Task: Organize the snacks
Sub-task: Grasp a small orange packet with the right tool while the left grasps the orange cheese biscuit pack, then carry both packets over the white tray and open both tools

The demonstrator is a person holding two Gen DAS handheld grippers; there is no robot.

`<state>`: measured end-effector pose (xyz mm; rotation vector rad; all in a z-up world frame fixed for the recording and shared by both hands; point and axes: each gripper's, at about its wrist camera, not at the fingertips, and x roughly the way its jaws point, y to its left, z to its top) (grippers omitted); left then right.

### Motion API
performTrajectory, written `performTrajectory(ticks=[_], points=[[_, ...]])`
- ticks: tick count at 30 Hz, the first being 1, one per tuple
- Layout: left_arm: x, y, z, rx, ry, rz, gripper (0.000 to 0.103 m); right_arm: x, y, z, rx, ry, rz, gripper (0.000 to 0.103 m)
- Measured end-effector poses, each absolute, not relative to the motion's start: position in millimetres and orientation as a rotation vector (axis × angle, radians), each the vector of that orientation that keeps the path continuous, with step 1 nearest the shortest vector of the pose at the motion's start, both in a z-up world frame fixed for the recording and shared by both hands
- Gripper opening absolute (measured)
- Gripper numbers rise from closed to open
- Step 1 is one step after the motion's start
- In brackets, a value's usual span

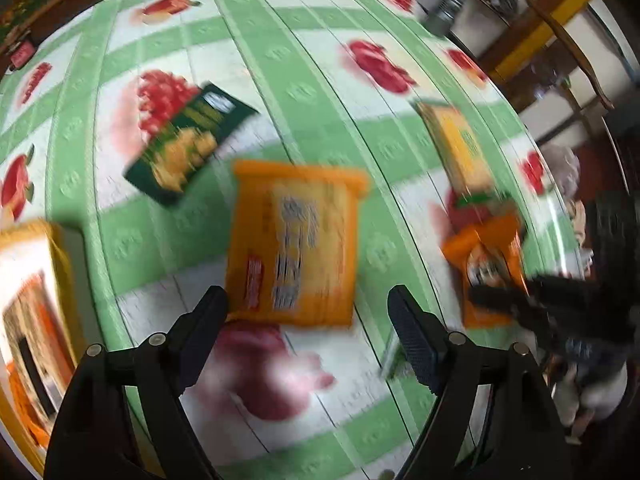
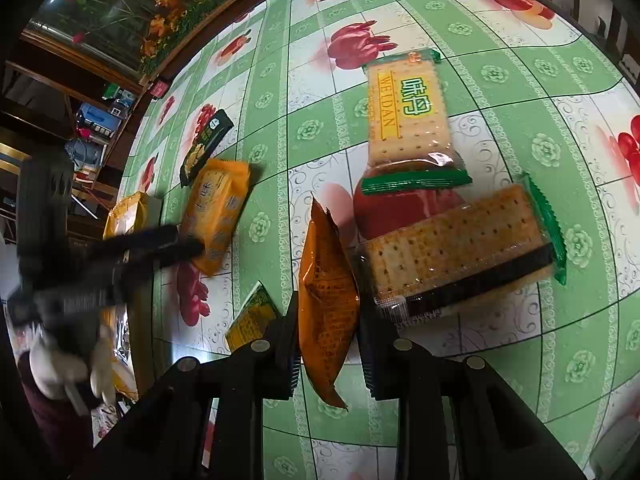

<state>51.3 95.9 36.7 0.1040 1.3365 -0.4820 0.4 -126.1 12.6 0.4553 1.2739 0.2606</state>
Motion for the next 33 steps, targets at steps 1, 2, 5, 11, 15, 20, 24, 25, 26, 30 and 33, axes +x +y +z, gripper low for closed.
performTrajectory(ticks=[1,2,5,11,15,20,24,25,26,30,33], points=[[48,96,37,0.128,1.321,-0.457,0.081,1,-125,13,0.451,1.273,0.263,0.029],[48,95,38,0.154,1.300,-0.429,0.081,2,-124,14,0.448,1.273,0.267,0.030],[51,97,45,0.158,1.243,-0.379,0.081,4,-124,15,0.450,1.269,0.276,0.036],[63,70,22,0.239,1.252,-0.333,0.081,7,-116,15,0.415,1.252,0.273,0.042],[56,64,12,0.262,1.239,-0.372,0.096,7,-109,15,0.363,1.245,0.246,0.037],[49,83,27,0.166,1.243,-0.380,0.069,5,-122,14,0.435,1.238,0.257,0.026],[37,110,41,0.040,1.219,-0.365,0.069,2,-132,17,0.478,1.226,0.256,0.023],[32,117,46,0.005,1.210,-0.365,0.069,1,-132,19,0.482,1.223,0.257,0.022],[30,116,50,-0.021,1.198,-0.358,0.069,1,-132,22,0.488,1.218,0.263,0.022],[4,145,77,-0.131,1.137,-0.317,0.069,-1,-120,37,0.480,1.195,0.307,0.019],[-12,171,90,-0.170,1.105,-0.272,0.069,0,-97,50,0.443,1.177,0.364,0.018]])
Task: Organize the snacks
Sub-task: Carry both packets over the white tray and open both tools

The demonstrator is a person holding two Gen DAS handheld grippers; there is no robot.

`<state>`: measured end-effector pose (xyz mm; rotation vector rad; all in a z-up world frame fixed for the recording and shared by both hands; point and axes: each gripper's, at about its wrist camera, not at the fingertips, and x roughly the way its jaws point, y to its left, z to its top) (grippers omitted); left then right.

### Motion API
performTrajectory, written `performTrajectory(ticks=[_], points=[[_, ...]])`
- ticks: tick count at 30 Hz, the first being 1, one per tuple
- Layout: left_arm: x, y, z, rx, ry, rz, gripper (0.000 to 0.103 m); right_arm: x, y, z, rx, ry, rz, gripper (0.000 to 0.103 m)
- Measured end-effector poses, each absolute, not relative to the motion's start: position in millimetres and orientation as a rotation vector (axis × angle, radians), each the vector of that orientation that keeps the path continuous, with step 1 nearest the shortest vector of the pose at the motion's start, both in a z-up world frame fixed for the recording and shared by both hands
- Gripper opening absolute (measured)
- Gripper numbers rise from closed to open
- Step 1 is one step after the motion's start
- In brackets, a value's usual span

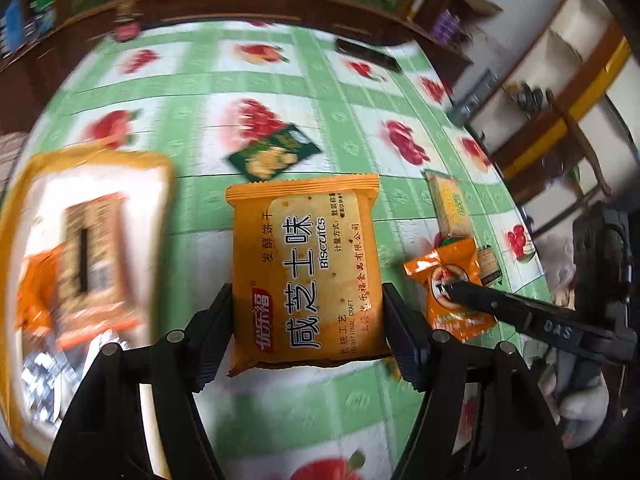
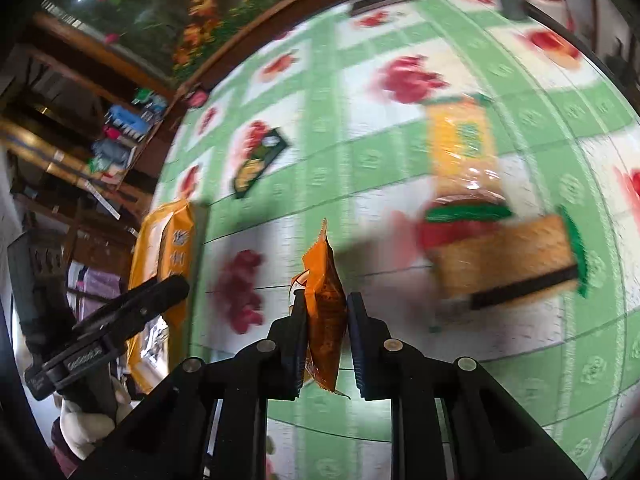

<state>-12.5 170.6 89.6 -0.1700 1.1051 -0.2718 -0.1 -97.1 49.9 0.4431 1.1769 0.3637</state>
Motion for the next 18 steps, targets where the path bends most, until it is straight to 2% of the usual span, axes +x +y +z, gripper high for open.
performTrajectory(ticks=[9,18], points=[[-71,275,82,-0.296,1.127,-0.038,0.070,1,12,80,0.361,1.172,0.597,0.017],[-102,330,61,-0.344,1.177,0.072,0.070,-9,126,74,0.261,1.249,0.775,0.017]])
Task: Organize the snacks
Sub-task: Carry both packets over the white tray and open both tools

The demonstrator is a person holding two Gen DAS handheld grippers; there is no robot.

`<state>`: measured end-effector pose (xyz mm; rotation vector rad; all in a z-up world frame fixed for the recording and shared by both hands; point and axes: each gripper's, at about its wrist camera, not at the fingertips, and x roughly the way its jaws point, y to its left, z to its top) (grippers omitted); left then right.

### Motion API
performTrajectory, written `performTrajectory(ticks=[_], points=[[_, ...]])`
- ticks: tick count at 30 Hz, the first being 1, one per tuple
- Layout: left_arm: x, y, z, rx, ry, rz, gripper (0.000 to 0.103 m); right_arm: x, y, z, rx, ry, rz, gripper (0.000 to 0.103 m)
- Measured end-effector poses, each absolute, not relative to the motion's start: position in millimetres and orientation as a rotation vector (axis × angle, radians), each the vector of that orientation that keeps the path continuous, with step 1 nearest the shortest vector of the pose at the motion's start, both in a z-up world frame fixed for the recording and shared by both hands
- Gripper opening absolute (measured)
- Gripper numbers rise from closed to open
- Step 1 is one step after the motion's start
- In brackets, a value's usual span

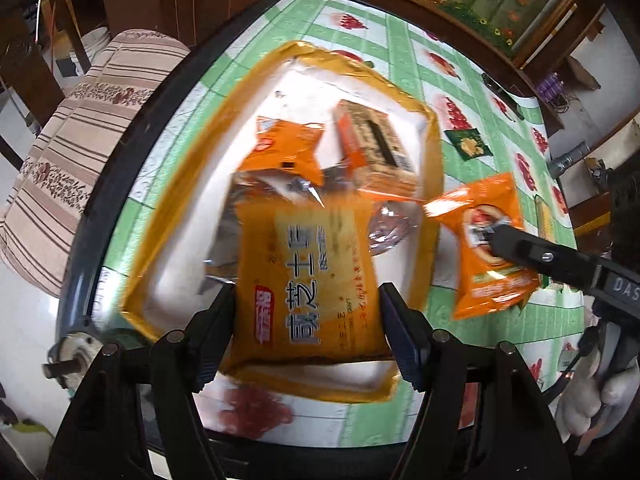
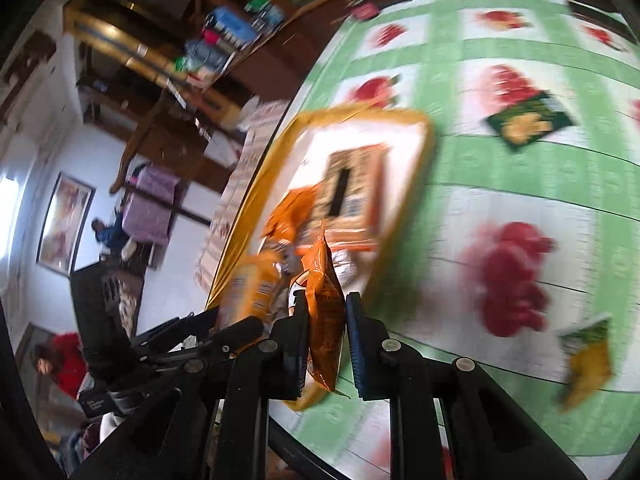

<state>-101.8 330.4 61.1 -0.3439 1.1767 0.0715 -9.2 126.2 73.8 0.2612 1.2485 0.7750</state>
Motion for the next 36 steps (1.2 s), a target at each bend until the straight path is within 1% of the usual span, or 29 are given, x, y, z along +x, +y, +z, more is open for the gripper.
performTrajectory(ticks=[3,5,8,9,10,12,13,15,17,18,20,21,22,26,30,36], points=[[-103,337,61,-0.342,1.175,0.054,0.070,-10,157,65,0.224,1.274,0.793,0.017],[-103,340,63,-0.344,1.164,0.034,0.070,-9,174,56,0.203,1.294,0.797,0.021],[-106,344,80,-0.332,1.103,0.014,0.070,-8,187,52,0.175,1.292,0.786,0.023],[-106,344,88,-0.318,1.070,0.009,0.070,-9,188,55,0.173,1.283,0.786,0.027],[-106,343,100,-0.294,1.022,0.007,0.070,-10,189,59,0.162,1.266,0.782,0.033],[-104,339,123,-0.257,0.926,-0.004,0.070,-11,187,66,0.144,1.238,0.765,0.041],[-103,338,133,-0.256,0.883,-0.030,0.070,-12,185,71,0.141,1.219,0.752,0.043],[-98,333,151,-0.295,0.791,-0.142,0.081,-11,174,82,0.146,1.182,0.724,0.043],[-89,328,157,-0.344,0.750,-0.237,0.083,-13,162,91,0.141,1.135,0.663,0.043],[-81,325,158,-0.351,0.763,-0.267,0.083,-15,157,94,0.130,1.109,0.629,0.043],[-64,310,153,-0.342,0.818,-0.316,0.083,-19,137,102,0.095,1.036,0.519,0.055],[-55,301,149,-0.337,0.846,-0.347,0.082,-19,127,103,0.091,1.019,0.477,0.069],[-51,294,145,-0.332,0.867,-0.363,0.082,-19,112,102,0.100,1.019,0.426,0.073],[-38,258,126,-0.308,0.970,-0.401,0.082,-17,21,82,0.271,1.087,0.235,0.072],[-42,220,110,-0.304,1.053,-0.436,0.082,-32,-75,61,0.389,1.105,0.053,0.072],[-50,175,88,-0.294,1.173,-0.428,0.082,-45,-155,44,0.493,1.117,-0.031,0.073]])
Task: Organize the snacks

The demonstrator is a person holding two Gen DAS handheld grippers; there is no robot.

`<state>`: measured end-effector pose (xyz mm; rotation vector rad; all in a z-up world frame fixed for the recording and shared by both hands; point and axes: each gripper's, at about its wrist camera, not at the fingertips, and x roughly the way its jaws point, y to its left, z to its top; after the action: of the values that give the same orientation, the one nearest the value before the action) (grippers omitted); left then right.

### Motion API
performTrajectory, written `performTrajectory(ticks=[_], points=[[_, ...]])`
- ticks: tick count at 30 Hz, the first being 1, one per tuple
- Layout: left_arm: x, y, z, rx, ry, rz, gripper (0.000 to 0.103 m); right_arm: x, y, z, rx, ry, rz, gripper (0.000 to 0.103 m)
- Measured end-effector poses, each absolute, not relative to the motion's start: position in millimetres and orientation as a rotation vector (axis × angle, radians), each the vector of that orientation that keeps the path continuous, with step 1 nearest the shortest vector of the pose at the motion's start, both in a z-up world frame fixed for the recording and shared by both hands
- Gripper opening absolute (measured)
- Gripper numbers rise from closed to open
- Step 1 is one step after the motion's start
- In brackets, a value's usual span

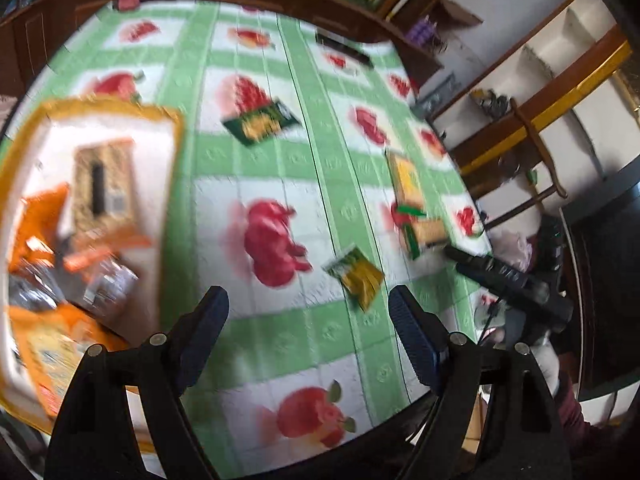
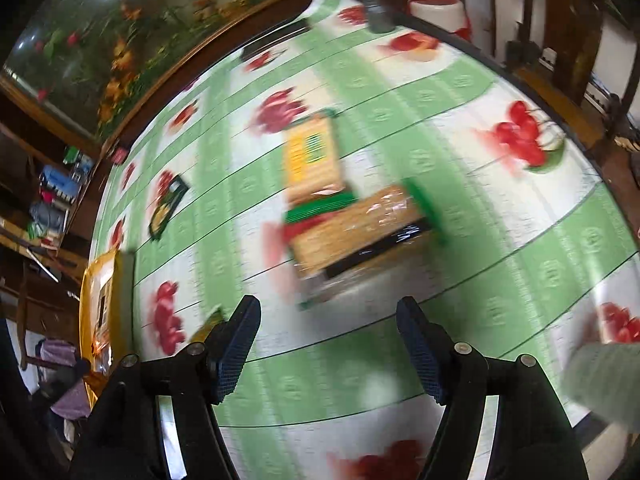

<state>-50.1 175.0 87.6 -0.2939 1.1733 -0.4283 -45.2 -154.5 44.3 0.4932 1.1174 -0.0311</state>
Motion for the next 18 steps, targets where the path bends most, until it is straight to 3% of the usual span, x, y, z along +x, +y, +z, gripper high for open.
performTrajectory(ticks=[9,18], points=[[-56,93,58,-0.215,1.272,-0.474,0.082,-34,-178,28,0.499,1.167,0.028,0.073],[-34,59,33,-0.128,1.294,-0.416,0.082,-7,-172,30,0.457,1.143,0.060,0.074]])
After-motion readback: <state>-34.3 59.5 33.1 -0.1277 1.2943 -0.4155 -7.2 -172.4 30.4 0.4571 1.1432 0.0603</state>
